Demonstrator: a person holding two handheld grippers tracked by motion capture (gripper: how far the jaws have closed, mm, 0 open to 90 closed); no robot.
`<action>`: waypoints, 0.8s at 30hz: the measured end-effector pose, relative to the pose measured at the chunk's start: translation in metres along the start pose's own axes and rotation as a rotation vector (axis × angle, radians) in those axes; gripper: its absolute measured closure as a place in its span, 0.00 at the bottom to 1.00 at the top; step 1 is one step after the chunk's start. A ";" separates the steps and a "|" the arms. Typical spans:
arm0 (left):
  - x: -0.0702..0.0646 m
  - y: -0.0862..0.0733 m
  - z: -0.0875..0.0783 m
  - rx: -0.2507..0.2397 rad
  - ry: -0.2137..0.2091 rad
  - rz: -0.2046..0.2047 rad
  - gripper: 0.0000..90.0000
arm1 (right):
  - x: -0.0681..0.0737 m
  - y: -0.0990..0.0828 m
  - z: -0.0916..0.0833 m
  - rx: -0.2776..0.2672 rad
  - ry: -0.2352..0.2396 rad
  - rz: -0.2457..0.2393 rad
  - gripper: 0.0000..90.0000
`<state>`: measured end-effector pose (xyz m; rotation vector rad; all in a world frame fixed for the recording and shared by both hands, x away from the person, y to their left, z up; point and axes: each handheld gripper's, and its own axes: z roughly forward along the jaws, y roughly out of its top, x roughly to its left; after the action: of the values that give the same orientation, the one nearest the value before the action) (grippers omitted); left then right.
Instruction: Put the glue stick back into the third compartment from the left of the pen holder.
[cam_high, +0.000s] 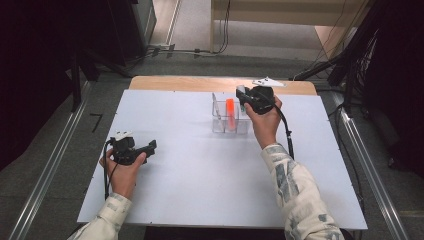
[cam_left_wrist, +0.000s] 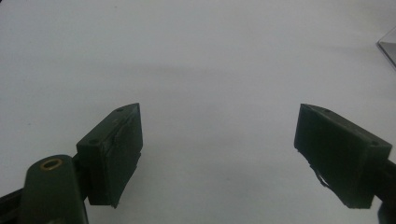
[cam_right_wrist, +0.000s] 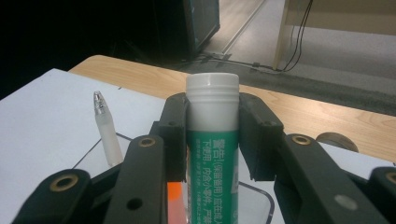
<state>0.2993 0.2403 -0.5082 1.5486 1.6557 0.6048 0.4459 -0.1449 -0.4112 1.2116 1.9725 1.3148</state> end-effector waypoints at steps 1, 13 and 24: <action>0.000 0.000 0.000 0.001 0.001 0.001 0.19 | -0.001 -0.001 -0.001 -0.002 -0.003 0.005 0.70; 0.000 0.000 0.000 0.004 -0.001 0.005 0.19 | -0.005 -0.003 -0.003 -0.012 -0.004 0.016 0.70; 0.000 0.000 0.000 0.004 -0.001 0.005 0.19 | -0.007 -0.006 -0.004 -0.013 0.000 0.019 0.70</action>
<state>0.2995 0.2399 -0.5085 1.5563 1.6535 0.6034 0.4433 -0.1538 -0.4154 1.2269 1.9547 1.3346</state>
